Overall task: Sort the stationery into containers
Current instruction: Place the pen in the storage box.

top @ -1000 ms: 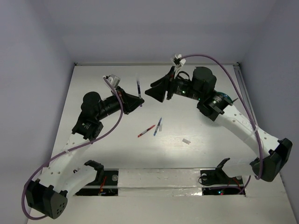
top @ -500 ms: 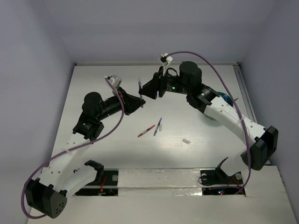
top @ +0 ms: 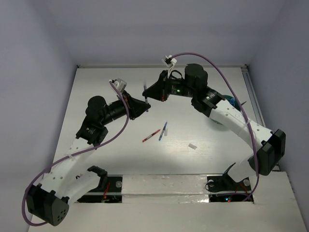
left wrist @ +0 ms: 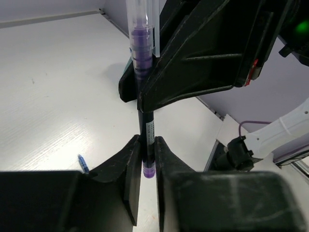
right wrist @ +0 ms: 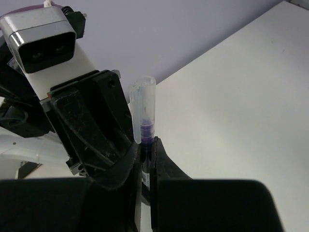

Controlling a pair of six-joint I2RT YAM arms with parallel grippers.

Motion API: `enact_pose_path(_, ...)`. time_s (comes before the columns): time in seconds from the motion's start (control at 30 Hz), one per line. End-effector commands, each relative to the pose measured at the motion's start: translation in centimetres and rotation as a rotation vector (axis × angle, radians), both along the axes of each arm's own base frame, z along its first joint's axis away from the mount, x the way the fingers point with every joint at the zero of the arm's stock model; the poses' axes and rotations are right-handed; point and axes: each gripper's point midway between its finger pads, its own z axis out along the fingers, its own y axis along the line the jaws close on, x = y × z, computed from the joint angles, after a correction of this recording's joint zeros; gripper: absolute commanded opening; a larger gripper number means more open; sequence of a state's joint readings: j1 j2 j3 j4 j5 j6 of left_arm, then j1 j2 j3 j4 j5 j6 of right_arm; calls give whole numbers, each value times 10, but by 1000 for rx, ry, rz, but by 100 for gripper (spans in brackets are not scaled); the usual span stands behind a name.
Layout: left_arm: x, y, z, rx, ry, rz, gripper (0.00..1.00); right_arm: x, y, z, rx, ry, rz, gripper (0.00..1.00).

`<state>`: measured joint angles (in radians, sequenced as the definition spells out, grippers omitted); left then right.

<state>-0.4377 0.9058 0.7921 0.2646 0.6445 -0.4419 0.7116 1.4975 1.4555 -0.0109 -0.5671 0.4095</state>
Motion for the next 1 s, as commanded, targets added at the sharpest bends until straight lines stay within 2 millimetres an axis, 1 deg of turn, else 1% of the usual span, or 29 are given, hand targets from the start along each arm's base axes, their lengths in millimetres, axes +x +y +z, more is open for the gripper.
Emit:
enact_pose_path(0.0,-7,2,19,-12,-96,-2,13,13,-12,21,43,-73,-109,0)
enact_pose_path(0.03,-7,4,18,0,-88,9,25,19,-19,21,36,-81,-167,0)
enact_pose_path(0.07,-6,6,17,16,-98,20,31,30,-29,20,23,-93,-213,0)
enact_pose_path(0.1,-6,10,23,18,-116,42,38,36,-37,15,7,-87,-248,0)
enact_pose_path(0.13,-6,13,18,38,-98,54,50,46,-48,13,-2,-90,-315,0)
enact_pose_path(0.17,-6,15,18,52,-98,68,55,51,-61,10,-12,-96,-357,0)
enact_pose_path(0.2,-5,21,22,69,-127,99,58,63,-82,-3,-50,-70,-429,0)
enact_pose_path(0.23,-5,24,15,94,-110,114,63,75,-101,-9,-70,-66,-518,0)
enact_pose_path(0.27,-6,28,15,105,-114,128,66,75,-119,-19,-92,-66,-570,0)
enact_pose_path(0.3,-8,33,17,112,-136,150,67,86,-143,-27,-113,-59,-652,0)
enact_pose_path(0.33,-10,35,12,125,-129,155,69,95,-167,-35,-135,-55,-758,0)
enact_pose_path(0.37,-12,37,11,128,-132,158,70,97,-183,-41,-153,-57,-810,0)
enact_pose_path(0.4,-15,39,8,129,-138,161,72,100,-210,-54,-180,-52,-905,0)
enact_pose_path(0.43,-15,39,6,131,-141,163,74,105,-236,-62,-207,-50,-1020,0)
enact_pose_path(0.47,-16,40,5,132,-142,163,75,107,-251,-68,-238,-60,-1075,0)
enact_pose_path(0.5,-18,41,4,132,-145,162,77,105,-268,-83,-283,-60,-1137,0)
enact_pose_path(0.53,-18,41,-1,134,-141,161,88,108,-295,-87,-313,-75,-1264,0)
enact_pose_path(0.57,-19,41,-3,136,-141,160,90,109,-306,-86,-331,-111,-1307,0)
enact_pose_path(0.6,-20,41,-4,135,-145,158,93,110,-314,-81,-325,-146,-1349,0)
enact_pose_path(0.63,-20,42,-8,146,-139,160,99,106,-332,-92,-373,-160,-1435,0)
enact_pose_path(0.67,-20,43,-9,152,-139,164,99,106,-345,-92,-412,-195,-1479,0)
enact_pose_path(0.7,-20,47,-9,154,-143,190,99,105,-350,-91,-412,-208,-1509,0)
enact_pose_path(0.73,-19,51,-10,153,-143,214,99,102,-357,-96,-434,-212,-1542,0)
enact_pose_path(0.77,-18,54,-8,151,-149,231,99,102,-361,-96,-467,-249,-1550,0)
enact_pose_path(0.8,-19,57,-3,144,-164,254,99,103,-364,-91,-451,-286,-1574,0)
enact_pose_path(0.83,-19,60,-7,157,-152,271,99,101,-370,-96,-479,-285,-1601,0)
enact_pose_path(0.87,-21,59,-5,157,-157,269,99,101,-372,-103,-523,-292,-1599,0)
enact_pose_path(0.9,-23,61,-4,160,-165,283,99,101,-374,-101,-522,-308,-1615,0)
enact_pose_path(0.97,-24,63,-2,160,-170,295,99,102,-376,-110,-579,-327,-1612,0)
